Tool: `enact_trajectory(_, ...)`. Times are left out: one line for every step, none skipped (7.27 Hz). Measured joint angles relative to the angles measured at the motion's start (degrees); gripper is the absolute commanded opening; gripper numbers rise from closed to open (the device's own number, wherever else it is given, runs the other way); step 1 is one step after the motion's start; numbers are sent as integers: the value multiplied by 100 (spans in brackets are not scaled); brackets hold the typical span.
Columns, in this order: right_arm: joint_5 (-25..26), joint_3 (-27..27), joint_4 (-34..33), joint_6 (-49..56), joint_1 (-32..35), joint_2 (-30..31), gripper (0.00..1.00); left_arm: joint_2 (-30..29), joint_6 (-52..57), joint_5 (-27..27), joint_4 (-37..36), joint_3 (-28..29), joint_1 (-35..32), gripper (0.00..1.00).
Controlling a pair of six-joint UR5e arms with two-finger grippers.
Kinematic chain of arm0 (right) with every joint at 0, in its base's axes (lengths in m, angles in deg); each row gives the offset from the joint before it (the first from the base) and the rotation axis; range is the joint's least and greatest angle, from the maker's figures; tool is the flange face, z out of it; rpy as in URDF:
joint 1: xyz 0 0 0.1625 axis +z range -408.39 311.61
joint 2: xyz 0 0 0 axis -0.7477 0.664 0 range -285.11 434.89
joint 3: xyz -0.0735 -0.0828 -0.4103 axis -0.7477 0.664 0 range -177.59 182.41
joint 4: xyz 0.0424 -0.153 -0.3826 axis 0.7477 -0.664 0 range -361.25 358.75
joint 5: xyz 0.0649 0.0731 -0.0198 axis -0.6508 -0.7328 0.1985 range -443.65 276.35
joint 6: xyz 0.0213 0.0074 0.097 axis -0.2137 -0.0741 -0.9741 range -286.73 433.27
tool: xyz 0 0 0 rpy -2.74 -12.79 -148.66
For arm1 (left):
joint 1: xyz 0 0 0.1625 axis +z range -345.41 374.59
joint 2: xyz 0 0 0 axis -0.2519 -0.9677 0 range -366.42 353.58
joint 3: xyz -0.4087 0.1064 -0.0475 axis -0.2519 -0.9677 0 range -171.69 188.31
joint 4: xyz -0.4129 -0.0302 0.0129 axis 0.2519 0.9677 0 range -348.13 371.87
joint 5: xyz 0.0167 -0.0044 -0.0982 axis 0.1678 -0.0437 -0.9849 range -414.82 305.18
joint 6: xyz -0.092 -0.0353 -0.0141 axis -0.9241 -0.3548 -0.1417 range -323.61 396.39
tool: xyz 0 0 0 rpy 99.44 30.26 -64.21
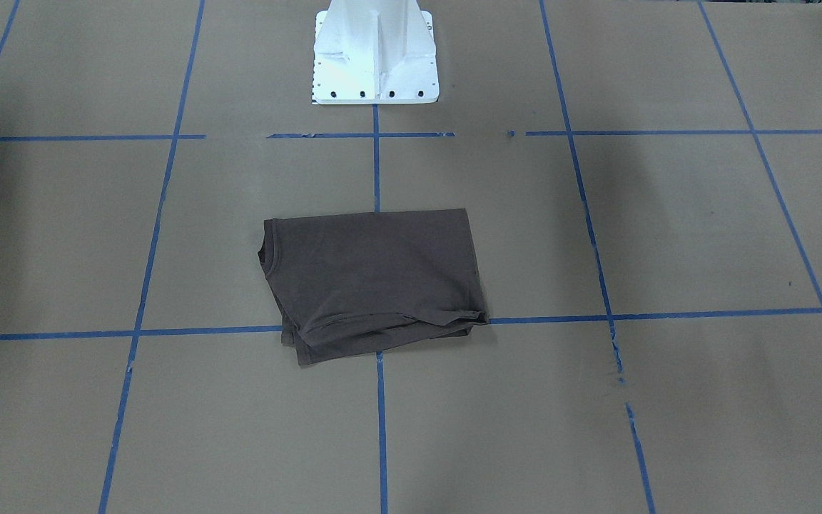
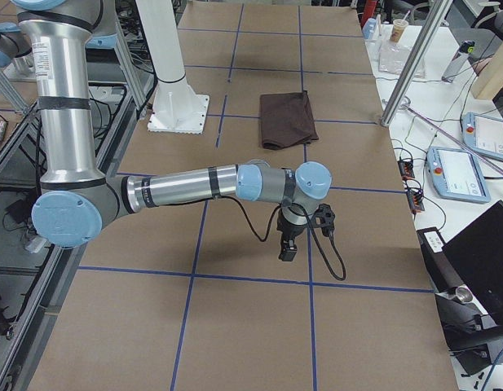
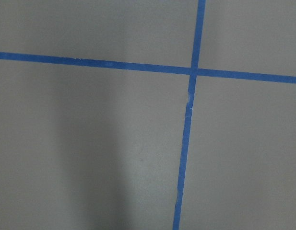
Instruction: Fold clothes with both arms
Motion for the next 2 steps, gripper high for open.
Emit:
enact_trajectory(-104, 77, -2, 1, 6, 7, 100, 4, 4, 0, 0, 29, 0, 100)
enact_trajectory(-232, 185, -1, 17, 36, 11, 100, -9, 9, -7, 1, 115, 0, 100)
